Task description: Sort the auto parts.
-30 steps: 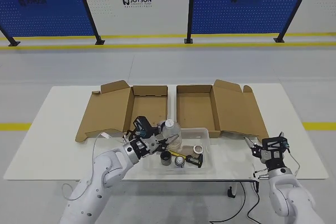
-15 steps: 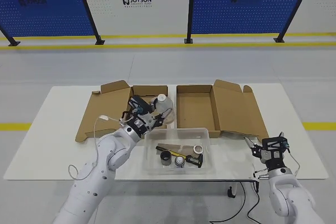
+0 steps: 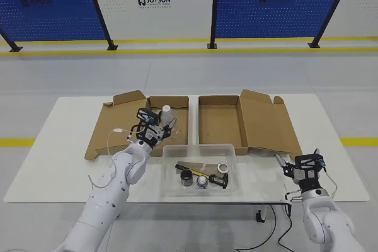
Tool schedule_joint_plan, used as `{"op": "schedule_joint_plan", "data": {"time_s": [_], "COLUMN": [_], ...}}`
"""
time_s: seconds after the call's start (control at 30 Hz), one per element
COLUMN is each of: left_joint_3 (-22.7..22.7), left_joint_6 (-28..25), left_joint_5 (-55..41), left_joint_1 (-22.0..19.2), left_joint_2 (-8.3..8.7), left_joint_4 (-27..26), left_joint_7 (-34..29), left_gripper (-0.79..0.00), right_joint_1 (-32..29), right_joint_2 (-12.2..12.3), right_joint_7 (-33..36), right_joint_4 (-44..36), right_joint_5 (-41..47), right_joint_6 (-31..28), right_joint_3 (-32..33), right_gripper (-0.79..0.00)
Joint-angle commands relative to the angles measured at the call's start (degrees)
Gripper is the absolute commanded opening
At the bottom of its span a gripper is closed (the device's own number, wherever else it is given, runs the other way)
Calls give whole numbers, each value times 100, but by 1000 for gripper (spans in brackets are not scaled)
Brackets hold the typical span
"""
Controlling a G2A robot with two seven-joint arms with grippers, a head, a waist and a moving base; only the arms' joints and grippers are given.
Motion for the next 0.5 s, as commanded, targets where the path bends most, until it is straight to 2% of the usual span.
{"op": "schedule_joint_plan", "data": {"time_s": [0.0, 0.47], "left_joint_3": [-5, 87], "left_joint_6": [58, 55], "left_joint_5": [43, 155], "left_joint_1": [-104, -572], "left_joint_2": [-11, -105], "left_joint_4": [222, 1468], "left_joint_7": [32, 257], "left_gripper": [-785, -785], "right_joint_1": [0, 0], "right_joint_2": [0, 0], "right_joint_7": [0, 0], "right_joint_4": [0, 0], "right_joint_5": [0, 0], "right_joint_6": [0, 0], "right_joint_3": [0, 0], "right_gripper": [0, 0]}}
